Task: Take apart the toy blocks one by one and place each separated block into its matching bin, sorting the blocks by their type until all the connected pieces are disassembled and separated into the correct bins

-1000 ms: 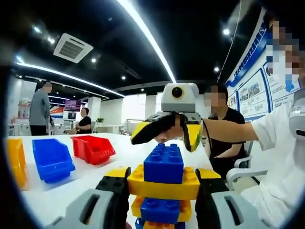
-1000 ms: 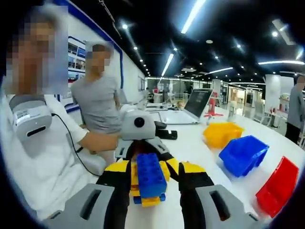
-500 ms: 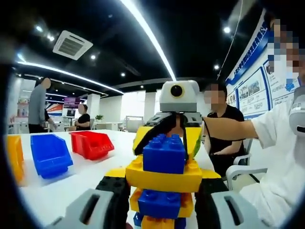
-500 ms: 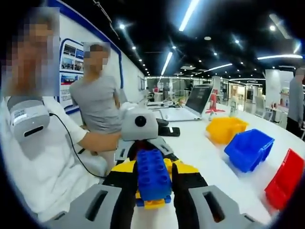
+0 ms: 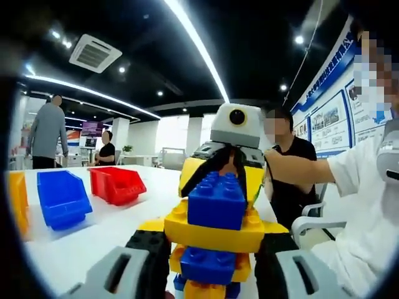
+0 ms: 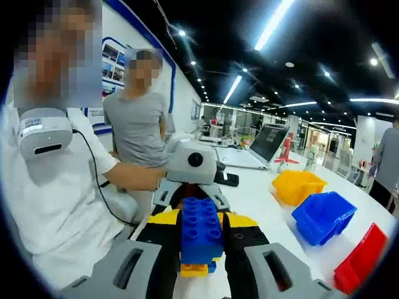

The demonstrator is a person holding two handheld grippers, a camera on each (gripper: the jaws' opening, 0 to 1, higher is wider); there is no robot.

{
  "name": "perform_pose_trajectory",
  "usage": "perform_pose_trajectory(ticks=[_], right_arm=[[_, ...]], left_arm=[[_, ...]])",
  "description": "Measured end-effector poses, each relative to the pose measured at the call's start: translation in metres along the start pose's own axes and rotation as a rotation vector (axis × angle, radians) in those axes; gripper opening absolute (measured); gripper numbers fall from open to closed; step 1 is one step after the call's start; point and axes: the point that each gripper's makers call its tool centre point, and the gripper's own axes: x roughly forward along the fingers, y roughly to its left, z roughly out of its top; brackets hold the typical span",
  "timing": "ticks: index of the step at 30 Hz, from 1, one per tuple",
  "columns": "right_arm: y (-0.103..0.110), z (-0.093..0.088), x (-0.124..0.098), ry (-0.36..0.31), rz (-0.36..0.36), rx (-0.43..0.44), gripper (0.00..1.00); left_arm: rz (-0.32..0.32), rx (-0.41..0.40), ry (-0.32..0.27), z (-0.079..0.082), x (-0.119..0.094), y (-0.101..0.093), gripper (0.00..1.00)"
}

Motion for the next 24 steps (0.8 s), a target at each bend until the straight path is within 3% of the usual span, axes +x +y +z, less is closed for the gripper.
perform_pose_trajectory(ticks=[4,7,8,11,14,15,18,24], right_arm=[[0.002,0.006,0.001,0.025,-0.024,-0.211,0.27],[0.003,0.006,0.002,0.029,-0.038,-0.209,0.27],[0.002,0.005,0.003,0.029,-0.045,-0.195,0.27],[-0.006,0.021,0.001,-0.079,-0.075,-0.045,0.27],[-0.024,0.038,-0.006,-0.147,-0.131,0.017,0.27],[-0.031,0.038,-0.008,-0.142,-0.154,0.026,0.27],[-0.073,0.023,-0.011,-0.066,-0.31,0.082,0.27],[-0.132,0.007,-0.016,-0.029,-0.51,0.211,0.27]], left_arm=[[0.007,-0.032,0.003,0.0,-0.001,0.004,0.54],[0.017,-0.027,0.007,0.0,-0.001,0.006,0.54],[0.018,-0.022,0.006,0.0,-0.001,0.006,0.54],[0.025,-0.009,-0.007,0.0,-0.002,0.007,0.54],[0.022,-0.006,-0.014,0.0,-0.003,0.005,0.54],[0.02,-0.003,-0.012,0.0,-0.003,0.005,0.54],[0.024,0.01,-0.003,0.0,-0.003,0.004,0.54],[0.031,0.016,-0.012,0.0,-0.004,0.004,0.54]])
